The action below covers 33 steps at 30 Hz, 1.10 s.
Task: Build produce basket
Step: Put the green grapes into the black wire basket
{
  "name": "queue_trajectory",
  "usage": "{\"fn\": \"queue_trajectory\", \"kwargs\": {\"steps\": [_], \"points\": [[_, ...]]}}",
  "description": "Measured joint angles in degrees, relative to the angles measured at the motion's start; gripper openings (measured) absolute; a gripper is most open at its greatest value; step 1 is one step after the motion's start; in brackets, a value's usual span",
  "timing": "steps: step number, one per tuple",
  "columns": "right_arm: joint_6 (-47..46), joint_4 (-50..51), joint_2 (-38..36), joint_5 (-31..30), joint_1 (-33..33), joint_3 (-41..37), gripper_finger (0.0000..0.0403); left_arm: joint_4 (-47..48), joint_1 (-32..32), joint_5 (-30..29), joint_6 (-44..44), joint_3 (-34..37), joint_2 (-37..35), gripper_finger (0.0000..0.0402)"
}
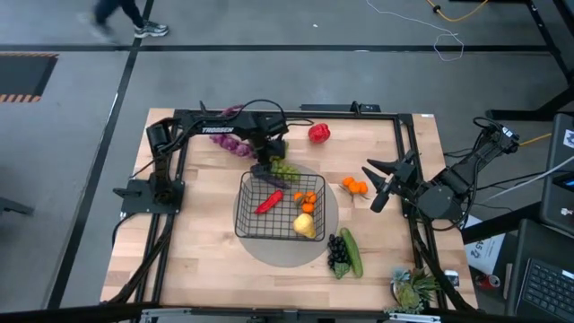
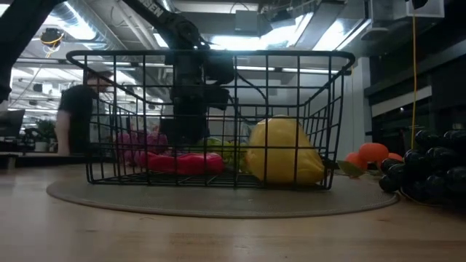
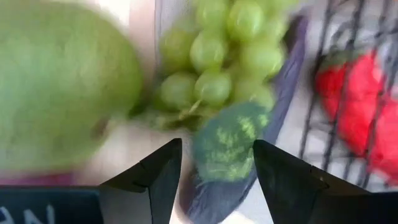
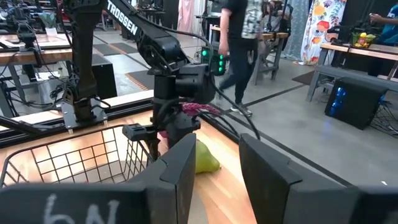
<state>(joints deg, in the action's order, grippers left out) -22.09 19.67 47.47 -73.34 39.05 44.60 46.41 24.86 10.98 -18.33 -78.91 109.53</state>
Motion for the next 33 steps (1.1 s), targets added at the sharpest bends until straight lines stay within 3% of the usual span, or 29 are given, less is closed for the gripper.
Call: {"fn": "queue_trajectory", "kwargs": {"steps": [9,20,28,33], "points": [[0.02,0.19,0.01,0.05,0.00,0.00,0.0126,-0.65,-0.02,-0.33,0.05,0.00,-0.06,0.0181],[-1.66,2.64,0.01,0.07,0.00,0.00,0.0126,-0.64,-0.55,-3.16,-0.04,-0.07,-0.20,0.0009],[-1.68,2.89,0.02,0.07,0.00,0.00,0.0126,1.70,-1.15,-7.85,0.75,-3.05,-1.47,0.0002],[-1.68,2.99,0.01,0.08,0.00,0.00,0.0126,4.59,-3.07,-19.04,1.05,-9.17,-2.56,0.0001]]}}
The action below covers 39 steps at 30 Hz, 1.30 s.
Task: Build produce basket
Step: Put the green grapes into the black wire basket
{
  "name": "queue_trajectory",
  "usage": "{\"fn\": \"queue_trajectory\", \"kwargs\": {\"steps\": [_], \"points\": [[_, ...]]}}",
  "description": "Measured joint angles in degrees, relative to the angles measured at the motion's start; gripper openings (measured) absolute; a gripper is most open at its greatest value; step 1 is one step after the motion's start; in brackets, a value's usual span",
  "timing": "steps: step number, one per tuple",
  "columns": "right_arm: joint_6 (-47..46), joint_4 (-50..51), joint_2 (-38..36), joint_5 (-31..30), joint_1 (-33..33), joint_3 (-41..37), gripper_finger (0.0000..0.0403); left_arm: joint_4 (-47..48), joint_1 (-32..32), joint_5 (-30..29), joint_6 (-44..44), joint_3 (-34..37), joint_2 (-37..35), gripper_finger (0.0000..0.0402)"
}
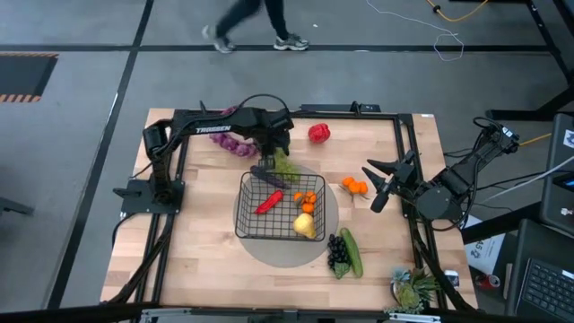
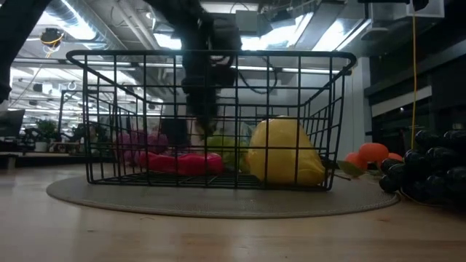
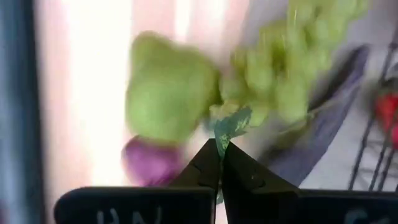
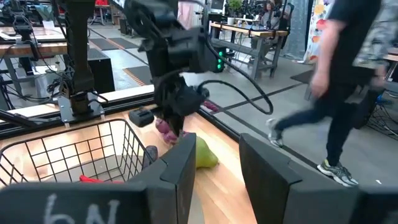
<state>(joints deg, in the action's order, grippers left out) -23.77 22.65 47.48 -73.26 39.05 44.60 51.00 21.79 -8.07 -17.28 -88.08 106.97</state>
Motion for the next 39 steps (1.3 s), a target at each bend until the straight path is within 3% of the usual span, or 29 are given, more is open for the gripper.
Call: {"fn": "queue_trajectory", "kwargs": {"steps": [3,10,21,26,32,39], "points": [[0.00,0.02,0.02,0.05,0.00,0.00,0.0126,-0.05,-1.89,-5.19,0.10,-4.48,-0.13,0.0001],[0.00,0.00,0.02,1.59,0.02,0.00,0.0126,5.51,-6.71,-7.85,0.48,-15.24,-0.28,0.0000],[0.00,-0.02,0.02,2.94,0.02,0.01,0.0126,14.14,-17.84,-25.87,0.66,-28.57,-0.28,0.0000],[0.00,-0.02,0.02,2.99,0.02,0.00,0.0126,17.81,-23.66,-34.44,5.25,-33.57,-0.30,0.0000],[0.00,-0.02,0.02,3.00,0.00,0.00,0.0126,21.20,-30.75,-34.92,15.67,-36.10,-0.30,0.0000],[0.00,-0.02,0.02,3.00,0.01,0.00,0.0126,22.17,-37.85,-34.85,18.81,-36.16,-0.30,0.0000]]}}
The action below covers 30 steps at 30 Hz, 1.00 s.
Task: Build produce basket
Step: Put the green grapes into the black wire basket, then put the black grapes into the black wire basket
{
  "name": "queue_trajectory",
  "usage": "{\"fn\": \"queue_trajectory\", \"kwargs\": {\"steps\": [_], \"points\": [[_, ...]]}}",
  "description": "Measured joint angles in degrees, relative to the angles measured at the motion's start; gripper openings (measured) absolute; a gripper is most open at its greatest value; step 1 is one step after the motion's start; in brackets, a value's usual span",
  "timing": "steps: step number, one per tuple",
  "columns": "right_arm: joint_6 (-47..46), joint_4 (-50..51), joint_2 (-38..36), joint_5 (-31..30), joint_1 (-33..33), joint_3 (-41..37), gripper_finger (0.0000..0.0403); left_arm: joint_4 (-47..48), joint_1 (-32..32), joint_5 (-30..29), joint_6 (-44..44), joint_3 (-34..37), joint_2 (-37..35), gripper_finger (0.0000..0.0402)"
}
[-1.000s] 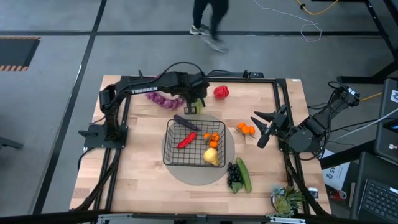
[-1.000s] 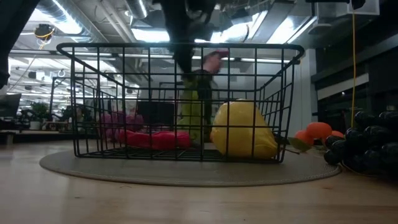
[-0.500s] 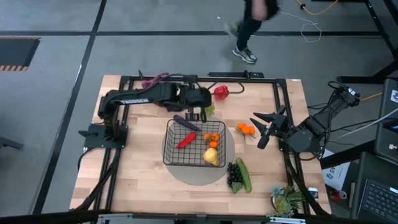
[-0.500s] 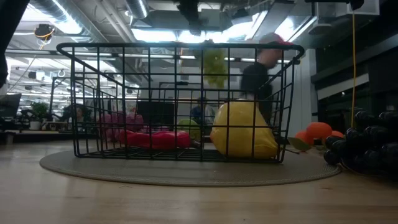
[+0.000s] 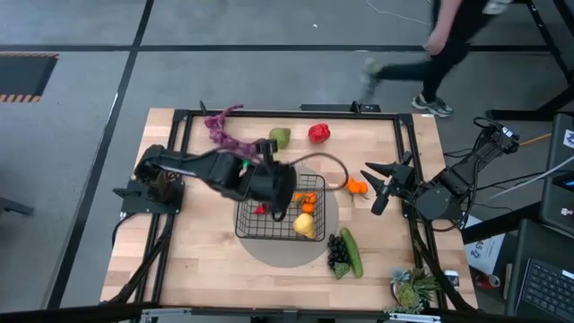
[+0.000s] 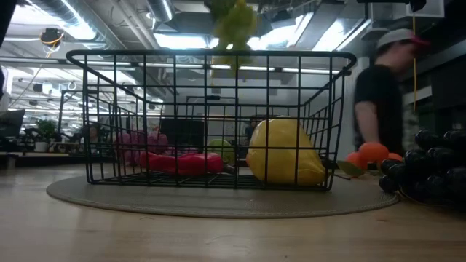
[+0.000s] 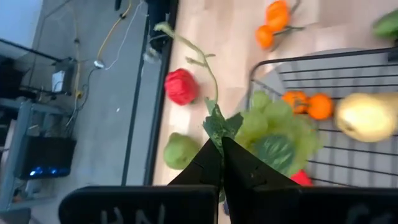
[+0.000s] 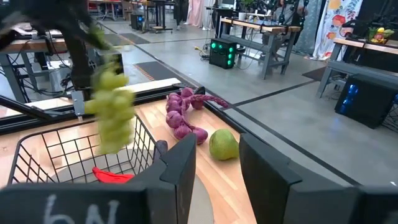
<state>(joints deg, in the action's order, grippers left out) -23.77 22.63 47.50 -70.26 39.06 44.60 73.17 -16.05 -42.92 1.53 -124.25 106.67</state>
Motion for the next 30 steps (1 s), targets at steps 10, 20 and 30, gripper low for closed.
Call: {"fn": "queue_trajectory", "kwargs": {"steps": [10,20,30], "points": [[0.02,0.00,0.00,1.49,-0.01,0.00,0.0126,0.15,-3.55,-0.02,1.36,0.02,0.00,0.0002],[0.02,0.02,0.00,4.09,0.01,0.00,0.0126,0.17,-3.50,0.35,2.86,1.92,0.02,0.0062],[0.01,0.04,0.00,4.54,0.00,0.00,0.0126,10.02,-3.45,0.20,4.45,1.92,0.02,0.0087]]}}
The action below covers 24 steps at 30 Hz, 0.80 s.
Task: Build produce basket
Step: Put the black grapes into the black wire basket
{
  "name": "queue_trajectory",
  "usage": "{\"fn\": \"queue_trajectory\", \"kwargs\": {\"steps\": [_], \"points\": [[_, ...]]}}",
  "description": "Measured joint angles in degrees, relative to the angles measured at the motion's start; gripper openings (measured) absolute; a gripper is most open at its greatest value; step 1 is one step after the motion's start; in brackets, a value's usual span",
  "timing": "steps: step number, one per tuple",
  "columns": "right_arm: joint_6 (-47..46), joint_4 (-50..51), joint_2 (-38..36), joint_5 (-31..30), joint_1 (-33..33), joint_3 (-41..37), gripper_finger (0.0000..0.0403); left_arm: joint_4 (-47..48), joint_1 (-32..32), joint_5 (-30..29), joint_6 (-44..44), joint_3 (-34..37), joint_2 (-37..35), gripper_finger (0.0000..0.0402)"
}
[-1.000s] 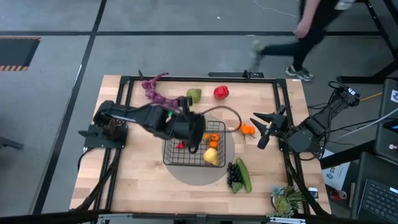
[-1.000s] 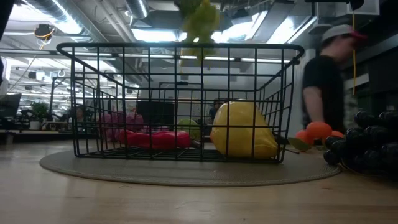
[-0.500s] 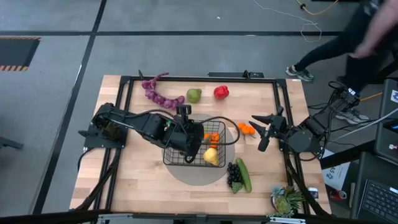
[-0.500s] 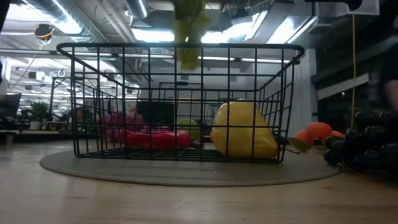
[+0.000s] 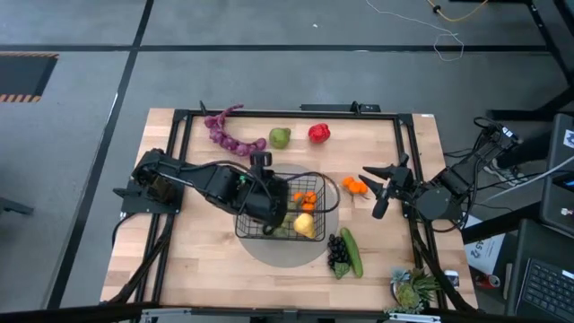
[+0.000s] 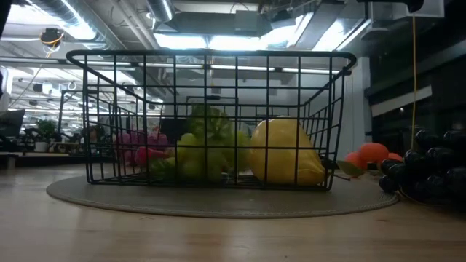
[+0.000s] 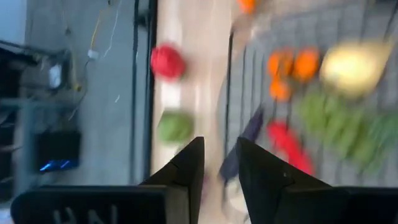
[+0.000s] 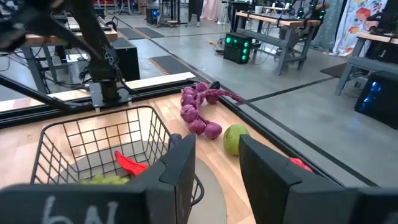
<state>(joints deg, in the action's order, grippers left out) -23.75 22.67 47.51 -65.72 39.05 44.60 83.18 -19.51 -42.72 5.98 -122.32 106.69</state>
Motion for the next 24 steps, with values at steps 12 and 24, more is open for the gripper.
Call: {"fn": "queue_trajectory", "kwargs": {"steps": [12,24], "points": [[-7.27,1.87,0.46,-6.73,-1.43,0.02,0.0126,6.21,7.84,0.68,-9.38,7.81,-7.60,0.0086],[-36.77,16.10,7.69,22.88,-6.34,0.00,0.0126,-0.36,21.70,2.08,4.26,25.28,-27.16,0.0086]]}}
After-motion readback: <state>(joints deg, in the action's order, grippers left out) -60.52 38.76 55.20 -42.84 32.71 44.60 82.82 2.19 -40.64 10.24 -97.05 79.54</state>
